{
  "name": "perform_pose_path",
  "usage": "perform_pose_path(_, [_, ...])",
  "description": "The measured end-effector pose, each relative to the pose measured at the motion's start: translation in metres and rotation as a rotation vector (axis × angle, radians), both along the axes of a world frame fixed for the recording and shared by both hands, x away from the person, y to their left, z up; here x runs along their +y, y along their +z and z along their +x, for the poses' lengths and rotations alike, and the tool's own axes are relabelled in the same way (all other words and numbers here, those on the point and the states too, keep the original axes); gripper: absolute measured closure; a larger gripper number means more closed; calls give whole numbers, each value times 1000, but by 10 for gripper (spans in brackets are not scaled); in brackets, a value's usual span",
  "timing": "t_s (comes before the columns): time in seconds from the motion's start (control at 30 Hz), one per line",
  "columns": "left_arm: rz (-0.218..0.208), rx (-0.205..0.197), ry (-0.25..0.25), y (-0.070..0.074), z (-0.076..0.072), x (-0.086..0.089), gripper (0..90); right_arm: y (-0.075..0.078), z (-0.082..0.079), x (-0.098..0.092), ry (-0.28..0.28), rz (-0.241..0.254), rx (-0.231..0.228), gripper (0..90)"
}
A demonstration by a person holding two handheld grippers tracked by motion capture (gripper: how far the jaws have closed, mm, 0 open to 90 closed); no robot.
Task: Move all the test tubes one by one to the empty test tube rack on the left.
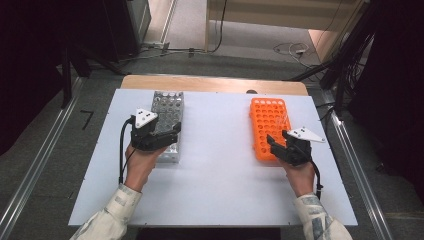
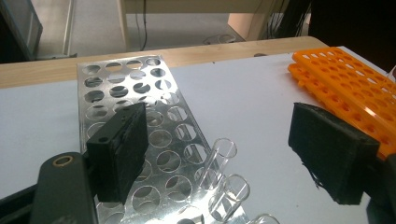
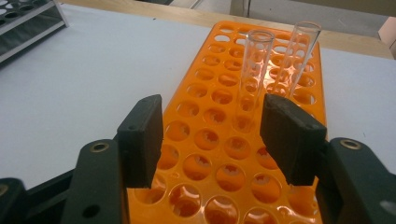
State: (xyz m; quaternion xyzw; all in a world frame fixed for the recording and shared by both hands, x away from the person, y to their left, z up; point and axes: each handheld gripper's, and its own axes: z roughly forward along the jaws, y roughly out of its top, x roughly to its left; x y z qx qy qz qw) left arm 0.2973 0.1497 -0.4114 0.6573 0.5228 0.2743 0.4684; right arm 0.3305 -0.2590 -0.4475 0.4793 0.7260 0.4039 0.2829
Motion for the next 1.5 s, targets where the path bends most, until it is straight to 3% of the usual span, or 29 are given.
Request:
perform_pose_path(0.37, [3, -2, 0, 0, 0, 0, 196, -8, 24, 2, -55, -8, 36, 489])
perform_pose_path(0.53, [9, -5, -4, 0, -1, -1, 197, -10, 33, -4, -79, 25, 59, 523])
perform_pose_path(1.03, [11, -4, -7, 1, -1, -2, 199, -13, 47, 1, -80, -3, 105, 662])
perform_pose_path(1.33, [12, -7, -7, 1, -1, -3, 198, -13, 48, 0, -97, -17, 103, 729])
perform_pose_path(1.5, [10, -9, -6, 1, -1, -2, 197, -9, 46, 0, -94, -12, 77, 732])
